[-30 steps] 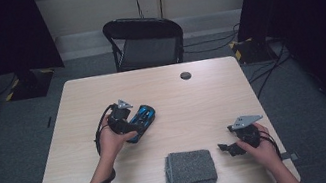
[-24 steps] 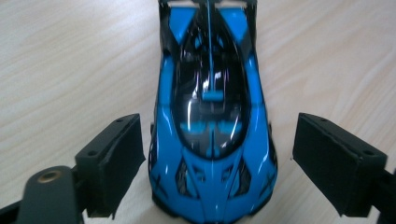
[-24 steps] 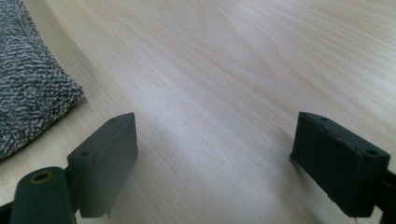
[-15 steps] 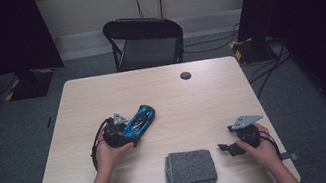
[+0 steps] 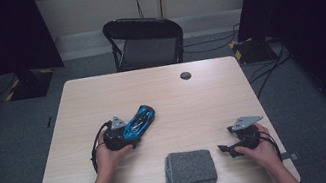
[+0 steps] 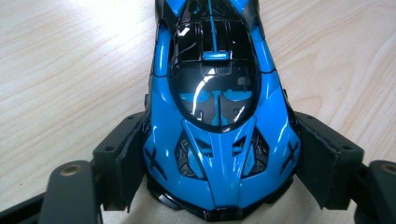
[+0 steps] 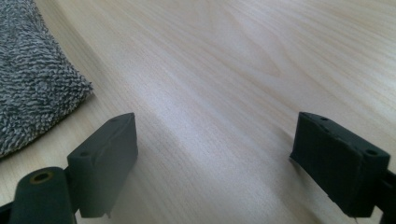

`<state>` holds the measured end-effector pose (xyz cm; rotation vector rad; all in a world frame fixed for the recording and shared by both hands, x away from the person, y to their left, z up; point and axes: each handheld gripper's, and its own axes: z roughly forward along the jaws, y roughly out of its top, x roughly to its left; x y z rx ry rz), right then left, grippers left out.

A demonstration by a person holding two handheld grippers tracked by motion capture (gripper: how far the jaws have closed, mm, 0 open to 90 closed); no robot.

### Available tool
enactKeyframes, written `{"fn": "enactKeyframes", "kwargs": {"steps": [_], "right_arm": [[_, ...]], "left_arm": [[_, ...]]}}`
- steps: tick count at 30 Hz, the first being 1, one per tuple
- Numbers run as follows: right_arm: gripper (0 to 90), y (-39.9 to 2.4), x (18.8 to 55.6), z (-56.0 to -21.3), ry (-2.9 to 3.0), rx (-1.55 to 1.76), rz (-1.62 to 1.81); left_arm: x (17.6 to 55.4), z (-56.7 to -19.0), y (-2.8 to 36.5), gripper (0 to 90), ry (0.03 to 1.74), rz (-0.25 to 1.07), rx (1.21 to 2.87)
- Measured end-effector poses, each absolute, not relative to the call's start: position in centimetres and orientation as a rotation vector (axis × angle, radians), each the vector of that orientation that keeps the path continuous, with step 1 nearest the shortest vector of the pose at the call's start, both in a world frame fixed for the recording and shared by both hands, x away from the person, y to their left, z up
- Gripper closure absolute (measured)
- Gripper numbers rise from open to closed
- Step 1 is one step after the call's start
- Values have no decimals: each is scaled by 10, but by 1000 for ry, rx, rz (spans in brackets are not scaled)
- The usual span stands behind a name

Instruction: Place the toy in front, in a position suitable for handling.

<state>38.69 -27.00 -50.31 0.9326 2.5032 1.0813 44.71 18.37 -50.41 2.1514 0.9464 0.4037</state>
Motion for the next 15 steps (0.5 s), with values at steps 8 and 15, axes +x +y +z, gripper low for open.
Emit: {"fn": "enactKeyframes", "kwargs": {"steps": [8,15], "right_arm": [[207,-268,385,-500,2511,892,1089],[195,-255,380,-490,2553,824,1112]], "left_arm": [[447,-504,184,251,945,406,2150],[447,-504,184,252,951,401,2147]]}}
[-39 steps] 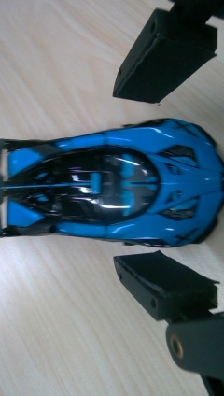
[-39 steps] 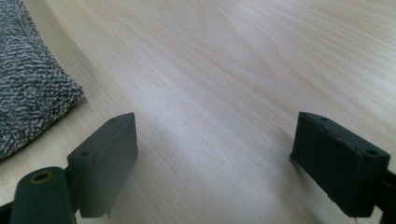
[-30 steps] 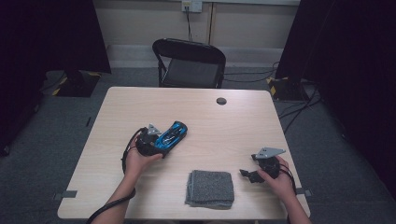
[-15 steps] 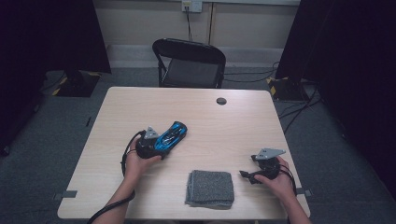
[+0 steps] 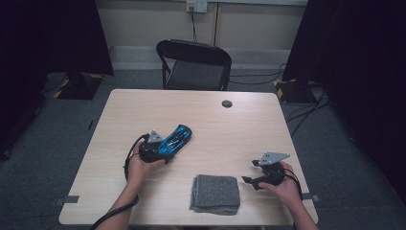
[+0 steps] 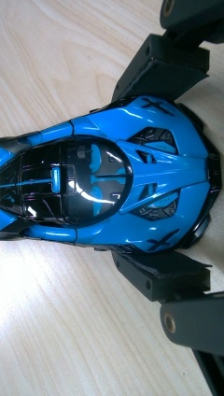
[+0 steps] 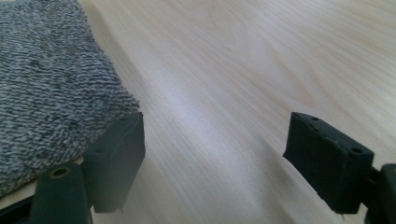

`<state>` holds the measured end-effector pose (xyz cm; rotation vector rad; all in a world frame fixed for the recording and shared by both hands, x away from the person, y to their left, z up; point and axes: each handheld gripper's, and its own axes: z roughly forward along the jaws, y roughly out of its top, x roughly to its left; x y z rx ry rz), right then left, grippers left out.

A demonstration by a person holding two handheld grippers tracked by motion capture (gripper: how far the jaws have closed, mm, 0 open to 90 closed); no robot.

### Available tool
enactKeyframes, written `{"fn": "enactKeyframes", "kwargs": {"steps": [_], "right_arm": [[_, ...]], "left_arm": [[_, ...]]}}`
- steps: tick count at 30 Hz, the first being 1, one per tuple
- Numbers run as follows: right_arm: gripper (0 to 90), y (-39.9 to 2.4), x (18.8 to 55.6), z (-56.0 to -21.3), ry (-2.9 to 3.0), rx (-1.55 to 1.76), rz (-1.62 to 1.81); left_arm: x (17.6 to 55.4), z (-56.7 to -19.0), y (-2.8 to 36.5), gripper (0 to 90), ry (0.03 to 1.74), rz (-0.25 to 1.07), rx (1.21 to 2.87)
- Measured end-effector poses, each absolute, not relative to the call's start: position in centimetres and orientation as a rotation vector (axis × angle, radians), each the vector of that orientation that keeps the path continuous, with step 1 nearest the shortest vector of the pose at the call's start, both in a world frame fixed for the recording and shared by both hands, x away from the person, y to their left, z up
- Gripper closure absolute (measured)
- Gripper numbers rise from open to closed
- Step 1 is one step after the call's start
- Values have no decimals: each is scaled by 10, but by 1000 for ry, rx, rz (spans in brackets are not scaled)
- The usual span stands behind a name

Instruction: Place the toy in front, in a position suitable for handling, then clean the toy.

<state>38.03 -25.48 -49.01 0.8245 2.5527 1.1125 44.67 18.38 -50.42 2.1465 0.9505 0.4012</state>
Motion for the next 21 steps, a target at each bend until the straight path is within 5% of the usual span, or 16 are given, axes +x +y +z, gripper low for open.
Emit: {"fn": "enactKeyframes", "kwargs": {"steps": [21], "right_arm": [[185,-225,371,-476,2598,721,1289]], "left_arm": [[446,-504,184,256,959,410,2142]]}}
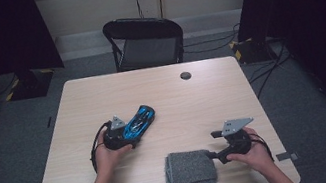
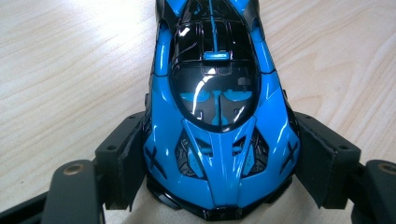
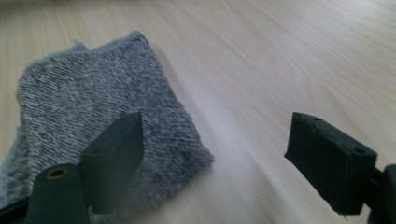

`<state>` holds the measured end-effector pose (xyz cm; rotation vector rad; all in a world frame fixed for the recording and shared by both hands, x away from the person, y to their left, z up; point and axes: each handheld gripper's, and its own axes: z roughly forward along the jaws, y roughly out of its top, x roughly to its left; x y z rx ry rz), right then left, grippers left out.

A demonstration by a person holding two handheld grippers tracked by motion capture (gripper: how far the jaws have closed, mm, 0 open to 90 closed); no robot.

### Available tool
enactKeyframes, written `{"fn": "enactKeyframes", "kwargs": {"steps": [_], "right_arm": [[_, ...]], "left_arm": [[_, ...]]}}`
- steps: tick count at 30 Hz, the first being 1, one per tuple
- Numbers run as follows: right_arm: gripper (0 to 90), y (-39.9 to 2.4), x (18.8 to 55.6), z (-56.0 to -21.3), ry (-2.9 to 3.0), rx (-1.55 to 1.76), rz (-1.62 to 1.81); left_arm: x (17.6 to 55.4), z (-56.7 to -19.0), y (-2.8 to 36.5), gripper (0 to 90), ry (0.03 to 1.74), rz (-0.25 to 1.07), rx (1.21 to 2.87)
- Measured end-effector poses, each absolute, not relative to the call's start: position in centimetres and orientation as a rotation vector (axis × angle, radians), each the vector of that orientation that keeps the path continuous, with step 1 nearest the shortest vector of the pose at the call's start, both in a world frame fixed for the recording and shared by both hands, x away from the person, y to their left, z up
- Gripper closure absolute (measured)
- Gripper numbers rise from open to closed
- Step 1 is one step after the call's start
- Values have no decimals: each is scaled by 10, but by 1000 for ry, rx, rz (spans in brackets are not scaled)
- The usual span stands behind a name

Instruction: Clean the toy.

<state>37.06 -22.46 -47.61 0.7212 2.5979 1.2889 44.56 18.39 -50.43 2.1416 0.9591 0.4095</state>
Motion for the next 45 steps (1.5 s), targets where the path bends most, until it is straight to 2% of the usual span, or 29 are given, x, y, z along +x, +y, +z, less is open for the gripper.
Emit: {"fn": "enactKeyframes", "kwargs": {"steps": [19,29,45], "right_arm": [[192,-168,352,-485,2762,505,1332],[191,-162,351,-499,2792,463,1268],[197,-163,351,-500,2780,454,1271]], "left_arm": [[445,-504,184,257,963,409,2144],[445,-502,185,259,960,380,2160],[446,-501,187,260,949,358,2173]]}}
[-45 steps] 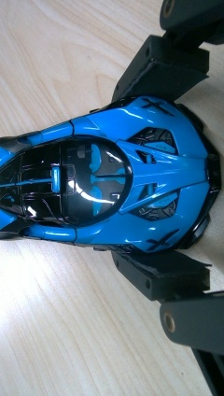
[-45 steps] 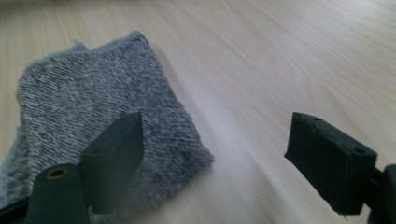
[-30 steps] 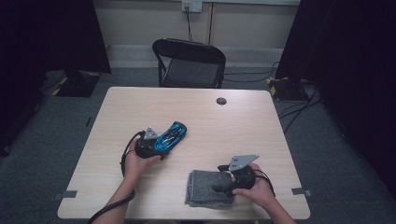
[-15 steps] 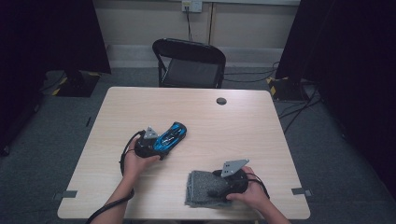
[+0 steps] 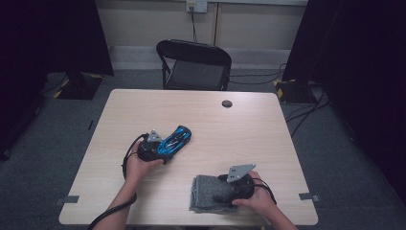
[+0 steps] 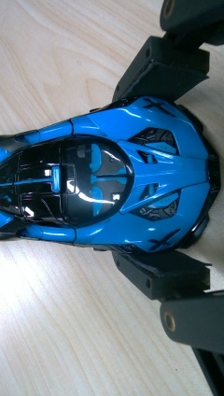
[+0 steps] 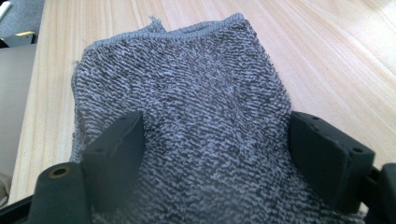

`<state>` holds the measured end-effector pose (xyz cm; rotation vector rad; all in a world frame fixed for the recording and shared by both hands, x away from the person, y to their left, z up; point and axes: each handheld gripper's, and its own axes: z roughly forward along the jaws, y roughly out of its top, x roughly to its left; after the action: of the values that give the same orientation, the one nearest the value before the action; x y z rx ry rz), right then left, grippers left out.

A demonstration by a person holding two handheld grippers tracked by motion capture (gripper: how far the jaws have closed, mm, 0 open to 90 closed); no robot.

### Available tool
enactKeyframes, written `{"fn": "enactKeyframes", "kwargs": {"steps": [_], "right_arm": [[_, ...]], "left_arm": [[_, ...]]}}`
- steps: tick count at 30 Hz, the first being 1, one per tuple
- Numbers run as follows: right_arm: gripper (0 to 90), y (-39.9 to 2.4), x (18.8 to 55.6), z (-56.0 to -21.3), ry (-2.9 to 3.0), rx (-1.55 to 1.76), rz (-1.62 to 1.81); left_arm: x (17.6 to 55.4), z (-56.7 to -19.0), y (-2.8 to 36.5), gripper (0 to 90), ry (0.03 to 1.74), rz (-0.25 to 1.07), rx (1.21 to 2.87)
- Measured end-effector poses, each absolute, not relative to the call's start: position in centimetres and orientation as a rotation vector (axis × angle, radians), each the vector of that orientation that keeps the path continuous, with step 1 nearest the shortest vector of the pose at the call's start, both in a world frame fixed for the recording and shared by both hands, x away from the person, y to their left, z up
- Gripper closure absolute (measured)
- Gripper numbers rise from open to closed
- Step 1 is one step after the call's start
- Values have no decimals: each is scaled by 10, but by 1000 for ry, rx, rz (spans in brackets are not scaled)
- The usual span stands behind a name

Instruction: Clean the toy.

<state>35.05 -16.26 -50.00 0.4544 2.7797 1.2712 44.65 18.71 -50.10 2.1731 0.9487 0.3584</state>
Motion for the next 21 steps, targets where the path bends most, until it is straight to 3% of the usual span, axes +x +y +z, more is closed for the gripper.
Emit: {"fn": "enactKeyframes", "kwargs": {"steps": [5,7,10,14,21], "right_arm": [[287,-159,348,-498,2772,468,1216],[546,-159,347,-496,2762,467,1230],[705,-157,346,-495,2785,474,1250],[759,-155,346,-492,2802,564,1231],[776,-159,360,-482,2748,734,1333]], "left_arm": [[445,-502,187,259,947,368,2173],[445,-501,187,259,944,366,2175],[444,-502,187,259,942,362,2170],[442,-501,187,259,951,362,2171],[439,-499,190,259,946,340,2186]]}}
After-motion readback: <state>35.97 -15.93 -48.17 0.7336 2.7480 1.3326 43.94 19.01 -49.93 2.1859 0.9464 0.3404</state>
